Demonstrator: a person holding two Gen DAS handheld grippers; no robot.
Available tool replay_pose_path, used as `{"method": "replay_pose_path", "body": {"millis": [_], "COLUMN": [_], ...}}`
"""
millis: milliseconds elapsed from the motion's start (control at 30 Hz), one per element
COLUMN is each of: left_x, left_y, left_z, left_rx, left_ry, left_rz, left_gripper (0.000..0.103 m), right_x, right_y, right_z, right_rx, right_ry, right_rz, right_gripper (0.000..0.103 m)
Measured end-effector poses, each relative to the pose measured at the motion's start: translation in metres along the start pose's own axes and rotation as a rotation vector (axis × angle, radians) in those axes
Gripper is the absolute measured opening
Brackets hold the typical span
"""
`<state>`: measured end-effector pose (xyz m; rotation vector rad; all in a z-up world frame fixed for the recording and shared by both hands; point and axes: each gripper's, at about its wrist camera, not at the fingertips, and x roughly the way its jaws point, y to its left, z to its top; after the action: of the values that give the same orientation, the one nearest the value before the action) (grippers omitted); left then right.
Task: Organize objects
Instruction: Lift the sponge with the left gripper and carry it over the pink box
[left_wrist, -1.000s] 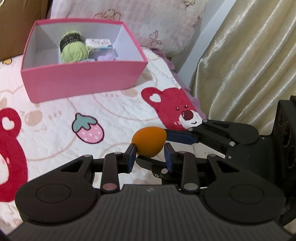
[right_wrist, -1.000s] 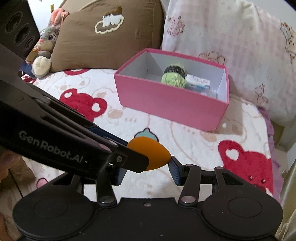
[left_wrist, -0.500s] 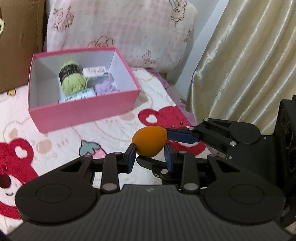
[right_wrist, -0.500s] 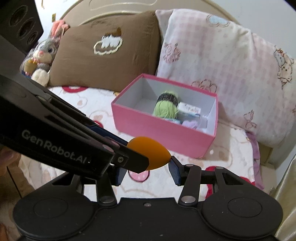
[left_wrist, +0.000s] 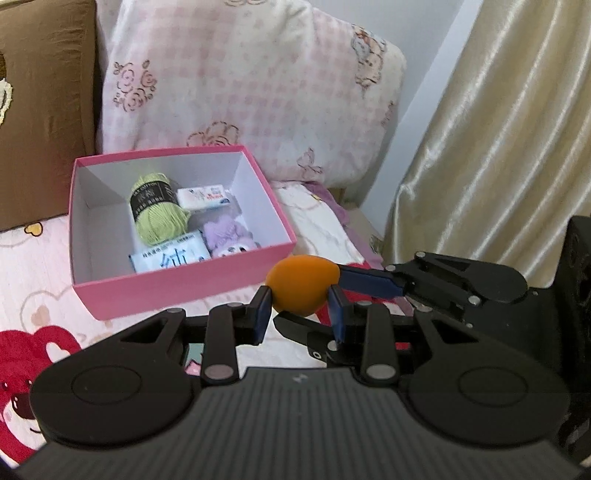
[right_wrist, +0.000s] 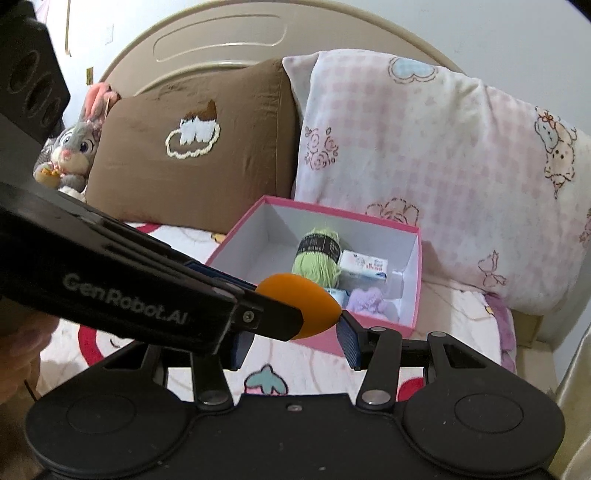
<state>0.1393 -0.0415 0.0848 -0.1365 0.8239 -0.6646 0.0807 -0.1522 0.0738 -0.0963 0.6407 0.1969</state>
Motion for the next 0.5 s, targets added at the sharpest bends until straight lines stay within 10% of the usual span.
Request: {"method": "replay_pose_path", "body": {"millis": [500], "left_x": [0.070], "left_y": [0.047], "left_z": [0.062], "left_rx": [-0.089], "left_ry": [0.021], "left_rz": [0.000], "left_gripper": [0.031], "right_x": [0.079], "right_y": [-0.044], "right_z": [0.042], "right_rx": [0.056], "right_ry": [0.060], "right_rz": [0.016], "right_gripper": [0.054]}}
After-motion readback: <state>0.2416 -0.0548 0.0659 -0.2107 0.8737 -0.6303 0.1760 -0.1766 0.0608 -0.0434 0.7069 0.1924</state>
